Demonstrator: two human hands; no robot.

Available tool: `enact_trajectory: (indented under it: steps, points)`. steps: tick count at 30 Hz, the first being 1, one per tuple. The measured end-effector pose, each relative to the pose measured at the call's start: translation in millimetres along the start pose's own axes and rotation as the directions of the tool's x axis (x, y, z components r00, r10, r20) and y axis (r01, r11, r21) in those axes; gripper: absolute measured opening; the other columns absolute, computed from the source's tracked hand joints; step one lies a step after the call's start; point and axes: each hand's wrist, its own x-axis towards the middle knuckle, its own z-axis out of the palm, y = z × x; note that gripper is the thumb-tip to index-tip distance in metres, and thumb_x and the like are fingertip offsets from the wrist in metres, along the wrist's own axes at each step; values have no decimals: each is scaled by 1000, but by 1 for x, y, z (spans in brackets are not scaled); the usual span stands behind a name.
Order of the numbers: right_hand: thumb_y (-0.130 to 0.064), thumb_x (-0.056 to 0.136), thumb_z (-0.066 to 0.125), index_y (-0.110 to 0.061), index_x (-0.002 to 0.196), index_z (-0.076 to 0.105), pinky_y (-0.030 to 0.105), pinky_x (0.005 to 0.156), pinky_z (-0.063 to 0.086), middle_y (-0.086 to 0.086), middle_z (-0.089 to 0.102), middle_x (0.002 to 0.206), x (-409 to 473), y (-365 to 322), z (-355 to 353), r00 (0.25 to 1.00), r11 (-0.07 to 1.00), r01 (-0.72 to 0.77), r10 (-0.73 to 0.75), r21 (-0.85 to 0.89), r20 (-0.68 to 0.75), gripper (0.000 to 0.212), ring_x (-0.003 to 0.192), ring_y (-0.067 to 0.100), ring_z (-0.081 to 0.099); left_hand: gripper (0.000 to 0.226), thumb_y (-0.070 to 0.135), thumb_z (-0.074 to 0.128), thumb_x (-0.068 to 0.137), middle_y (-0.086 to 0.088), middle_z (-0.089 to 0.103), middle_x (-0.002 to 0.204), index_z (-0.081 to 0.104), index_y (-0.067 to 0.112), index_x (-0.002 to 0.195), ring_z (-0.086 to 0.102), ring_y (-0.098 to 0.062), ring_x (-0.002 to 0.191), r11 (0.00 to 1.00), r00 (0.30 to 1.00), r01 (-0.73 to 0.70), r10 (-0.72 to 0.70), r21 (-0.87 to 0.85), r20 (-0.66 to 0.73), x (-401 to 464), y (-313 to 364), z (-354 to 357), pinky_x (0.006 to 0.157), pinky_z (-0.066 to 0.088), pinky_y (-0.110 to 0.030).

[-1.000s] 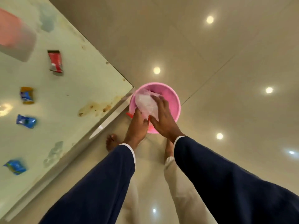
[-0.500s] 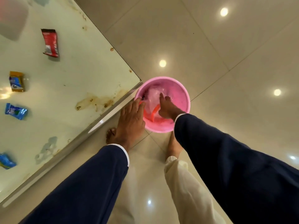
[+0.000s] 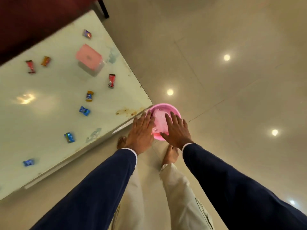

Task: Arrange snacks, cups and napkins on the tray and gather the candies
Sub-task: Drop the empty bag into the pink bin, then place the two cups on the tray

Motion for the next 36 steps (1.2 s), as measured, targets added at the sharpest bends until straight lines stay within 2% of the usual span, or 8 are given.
enact_trajectory:
  steps: [3, 6, 12, 17, 22, 30, 36]
  points:
    - [-58, 88, 57, -17, 156, 16, 57, 116, 28, 15, 21, 163, -40, -18, -61, 995, 992, 98, -101, -76, -25, 90, 147, 37, 28, 79, 44, 44, 100, -15, 2, 170, 5, 14, 162, 5, -34, 157, 996, 996, 88, -88, -21, -19, -43, 4, -51, 125, 9, -54]
    - [-58, 88, 57, -16, 154, 19, 58, 115, 30, 15, 21, 163, -71, -40, -115, 982, 974, 176, -185, -145, -50, 87, 146, 37, 29, 73, 49, 35, 104, -13, -4, 170, 6, 15, 162, 2, -32, 157, 982, 978, 186, -188, -23, -92, -86, 0, -93, 125, 6, -53]
    - [-62, 93, 46, -18, 158, 9, 58, 120, 20, 11, 7, 167, -114, -102, -186, 934, 894, 330, -356, -304, -33, 87, 152, 32, 19, 76, 53, 32, 103, -10, -9, 170, 3, 16, 162, -4, -29, 158, 951, 935, 295, -307, -93, -176, -180, -19, -151, 126, 4, -53]
    - [-57, 95, 47, -18, 159, 9, 57, 120, 17, 9, 4, 167, -127, -185, -214, 883, 823, 420, -468, -384, -37, 84, 153, 30, 16, 75, 53, 30, 104, -9, -12, 170, 4, 14, 162, -6, -28, 157, 919, 890, 374, -393, -122, -232, -258, -63, -156, 125, 4, -54]
    - [-56, 94, 50, -18, 158, 15, 56, 120, 18, 8, 9, 167, -140, -305, -207, 813, 748, 508, -580, -426, -49, 83, 151, 29, 19, 74, 52, 31, 104, -12, -8, 170, 9, 13, 162, 0, -32, 157, 850, 805, 490, -526, -194, -274, -347, -139, -140, 125, 6, -54]
    - [-55, 95, 47, -20, 158, 13, 55, 120, 17, 6, 8, 167, -164, -511, -153, 699, 620, 621, -715, -480, -19, 80, 151, 28, 18, 74, 53, 26, 105, -12, -14, 169, 1, 13, 162, -6, -33, 157, 712, 657, 658, -702, -245, -274, -501, -272, -83, 126, 4, -53]
    - [-56, 96, 47, -19, 157, 16, 55, 120, 19, 6, 11, 166, -170, -622, -133, 645, 546, 665, -764, -509, 23, 78, 151, 28, 21, 75, 51, 30, 105, -10, -11, 170, 2, 14, 162, -7, -31, 157, 583, 539, 726, -812, -365, -224, -584, -344, -59, 126, 2, -53]
